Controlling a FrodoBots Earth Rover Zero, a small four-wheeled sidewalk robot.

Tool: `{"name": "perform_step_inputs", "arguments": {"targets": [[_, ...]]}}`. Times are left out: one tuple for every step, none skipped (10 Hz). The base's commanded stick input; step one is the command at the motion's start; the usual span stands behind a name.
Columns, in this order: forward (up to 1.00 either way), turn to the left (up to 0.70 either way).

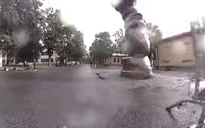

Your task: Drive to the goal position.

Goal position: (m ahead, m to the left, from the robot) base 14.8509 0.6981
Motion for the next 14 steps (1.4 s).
{"name": "perform_step_inputs", "arguments": {"targets": [[0.85, 0.0], [0.85, 0.0], [0.85, 0.0], [0.85, 0.0], [0.85, 0.0], [0.85, 0.0], [0.85, 0.0], [0.85, 0.0], [0.85, 0.0], [0.85, 0.0], [0.85, 0.0], [0.85, 0.0], [0.85, 0.0], [0.85, 0.0]]}}
